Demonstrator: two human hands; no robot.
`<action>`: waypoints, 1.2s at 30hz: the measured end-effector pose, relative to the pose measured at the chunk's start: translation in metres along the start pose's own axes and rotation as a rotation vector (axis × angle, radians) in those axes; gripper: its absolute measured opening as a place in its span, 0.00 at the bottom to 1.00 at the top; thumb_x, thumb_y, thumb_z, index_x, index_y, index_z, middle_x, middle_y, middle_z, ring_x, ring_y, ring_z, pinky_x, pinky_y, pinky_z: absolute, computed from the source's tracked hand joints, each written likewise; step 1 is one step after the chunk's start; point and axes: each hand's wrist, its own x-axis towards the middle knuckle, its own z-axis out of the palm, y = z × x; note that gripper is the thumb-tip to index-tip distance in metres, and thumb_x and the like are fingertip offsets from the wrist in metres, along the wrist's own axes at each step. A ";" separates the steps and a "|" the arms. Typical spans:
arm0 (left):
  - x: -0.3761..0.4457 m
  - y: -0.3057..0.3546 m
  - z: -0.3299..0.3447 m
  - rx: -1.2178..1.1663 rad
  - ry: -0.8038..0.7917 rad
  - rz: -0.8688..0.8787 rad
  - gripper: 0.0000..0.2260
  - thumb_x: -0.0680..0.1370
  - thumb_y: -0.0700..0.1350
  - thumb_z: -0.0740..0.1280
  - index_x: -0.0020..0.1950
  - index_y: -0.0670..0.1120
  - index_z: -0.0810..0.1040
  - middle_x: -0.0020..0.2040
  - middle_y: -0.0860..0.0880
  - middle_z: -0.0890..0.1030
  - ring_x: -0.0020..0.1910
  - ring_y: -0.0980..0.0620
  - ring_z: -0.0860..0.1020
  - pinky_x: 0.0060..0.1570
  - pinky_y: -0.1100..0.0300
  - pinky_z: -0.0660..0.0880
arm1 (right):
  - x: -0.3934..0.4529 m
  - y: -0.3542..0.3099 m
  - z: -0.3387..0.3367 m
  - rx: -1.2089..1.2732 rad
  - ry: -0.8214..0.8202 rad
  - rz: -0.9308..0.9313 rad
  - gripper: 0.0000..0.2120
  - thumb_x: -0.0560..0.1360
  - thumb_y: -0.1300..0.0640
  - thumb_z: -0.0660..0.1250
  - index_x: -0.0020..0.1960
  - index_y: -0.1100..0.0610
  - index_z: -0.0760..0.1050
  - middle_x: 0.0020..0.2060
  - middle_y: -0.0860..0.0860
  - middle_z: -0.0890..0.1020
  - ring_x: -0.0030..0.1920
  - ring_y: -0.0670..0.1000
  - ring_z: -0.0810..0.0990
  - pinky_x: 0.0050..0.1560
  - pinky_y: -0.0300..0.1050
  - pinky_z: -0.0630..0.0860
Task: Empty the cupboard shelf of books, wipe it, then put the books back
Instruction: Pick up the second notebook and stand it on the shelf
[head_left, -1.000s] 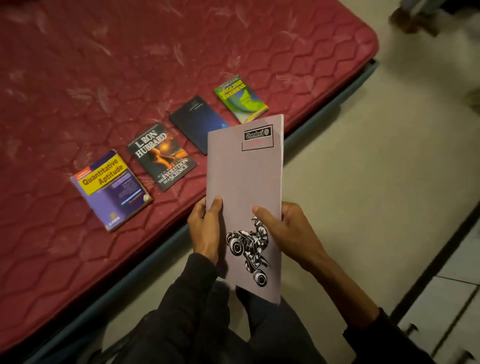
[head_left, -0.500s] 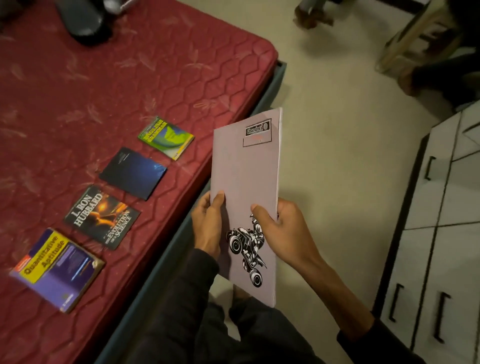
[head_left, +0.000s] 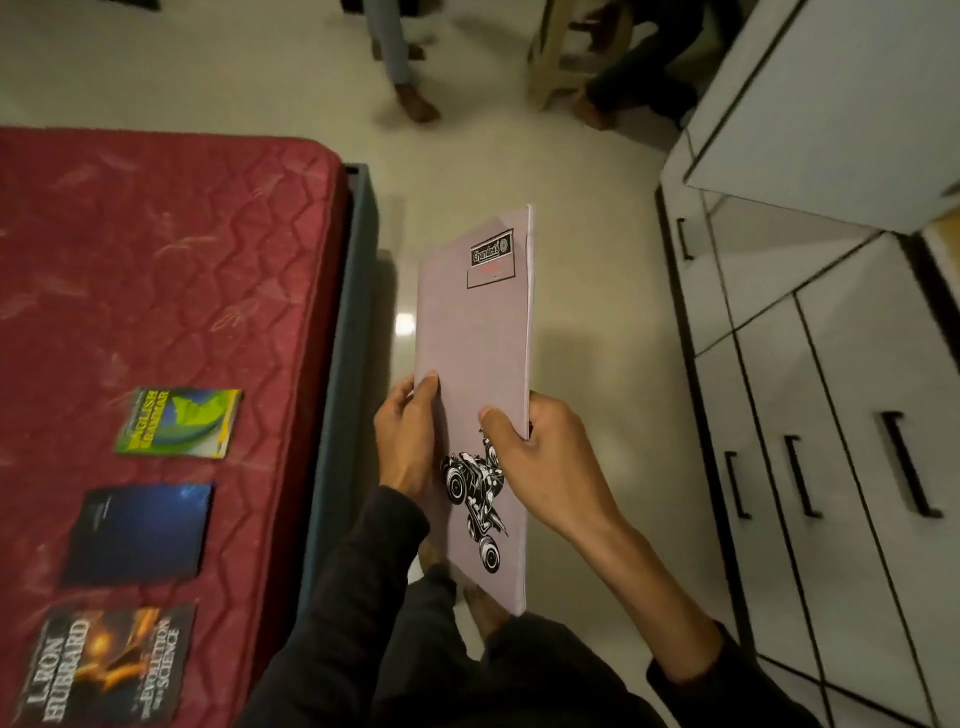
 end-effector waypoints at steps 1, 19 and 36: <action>0.003 0.005 0.007 0.014 -0.033 0.002 0.06 0.81 0.41 0.64 0.50 0.44 0.80 0.43 0.49 0.85 0.41 0.55 0.84 0.39 0.64 0.79 | 0.004 -0.001 -0.002 -0.006 0.034 0.011 0.13 0.80 0.58 0.63 0.37 0.50 0.68 0.28 0.37 0.68 0.26 0.36 0.72 0.28 0.27 0.66; 0.041 0.010 0.150 0.358 -0.454 -0.120 0.08 0.80 0.45 0.65 0.54 0.43 0.79 0.51 0.45 0.84 0.53 0.45 0.82 0.58 0.49 0.78 | 0.040 0.028 -0.083 0.057 0.482 0.295 0.12 0.79 0.54 0.63 0.47 0.62 0.79 0.38 0.53 0.83 0.30 0.43 0.77 0.27 0.33 0.71; -0.015 -0.036 0.357 0.545 -0.738 -0.065 0.10 0.82 0.47 0.61 0.56 0.44 0.79 0.45 0.51 0.82 0.41 0.57 0.81 0.48 0.59 0.80 | 0.027 0.083 -0.251 0.043 0.760 0.344 0.13 0.80 0.51 0.62 0.43 0.60 0.74 0.32 0.47 0.77 0.28 0.41 0.78 0.25 0.30 0.70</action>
